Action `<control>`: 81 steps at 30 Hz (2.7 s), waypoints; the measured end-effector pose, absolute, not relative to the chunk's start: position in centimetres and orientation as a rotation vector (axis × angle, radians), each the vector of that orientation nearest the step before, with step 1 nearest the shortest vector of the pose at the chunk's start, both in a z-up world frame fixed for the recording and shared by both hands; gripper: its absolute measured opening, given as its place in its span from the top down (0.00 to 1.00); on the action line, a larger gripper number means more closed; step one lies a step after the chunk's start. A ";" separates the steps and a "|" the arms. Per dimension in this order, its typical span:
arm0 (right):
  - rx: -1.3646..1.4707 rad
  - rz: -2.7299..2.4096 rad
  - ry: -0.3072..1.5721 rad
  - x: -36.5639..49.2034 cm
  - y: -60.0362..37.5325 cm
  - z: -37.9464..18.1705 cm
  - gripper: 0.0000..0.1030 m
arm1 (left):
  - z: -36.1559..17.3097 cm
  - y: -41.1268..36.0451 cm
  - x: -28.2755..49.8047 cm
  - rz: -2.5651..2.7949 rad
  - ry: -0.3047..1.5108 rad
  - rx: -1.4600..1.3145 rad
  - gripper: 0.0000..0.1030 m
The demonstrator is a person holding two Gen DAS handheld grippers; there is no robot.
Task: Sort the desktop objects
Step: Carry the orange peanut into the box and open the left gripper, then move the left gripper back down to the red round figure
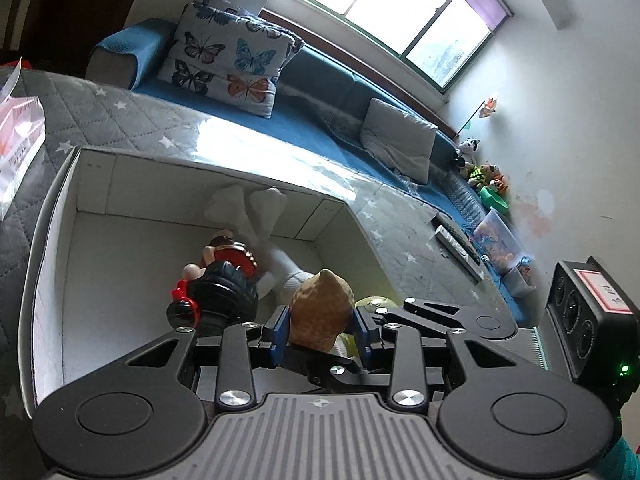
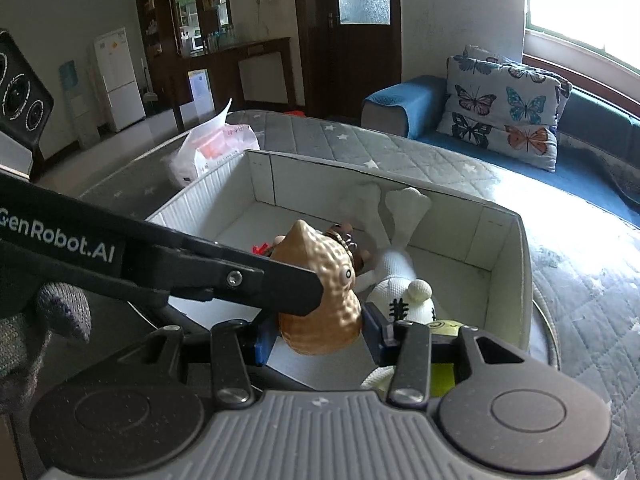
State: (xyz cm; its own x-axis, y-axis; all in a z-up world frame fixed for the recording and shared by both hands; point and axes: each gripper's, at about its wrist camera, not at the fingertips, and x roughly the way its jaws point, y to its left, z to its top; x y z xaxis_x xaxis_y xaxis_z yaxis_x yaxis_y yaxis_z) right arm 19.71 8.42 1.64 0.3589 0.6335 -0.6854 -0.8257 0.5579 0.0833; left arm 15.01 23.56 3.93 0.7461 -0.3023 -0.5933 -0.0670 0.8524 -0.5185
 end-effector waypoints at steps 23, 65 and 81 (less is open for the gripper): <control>-0.320 0.954 0.719 19.2 7.9 1.9 0.55 | 3.3 23.8 14.0 -0.088 0.749 -0.556 0.64; -0.167 0.796 0.605 11.0 -6.2 0.9 0.18 | 3.2 14.8 7.0 -0.131 0.729 -0.459 0.64; -0.103 0.799 0.668 12.5 -5.8 -1.9 0.19 | 1.8 12.9 9.9 -0.165 0.755 -0.481 0.64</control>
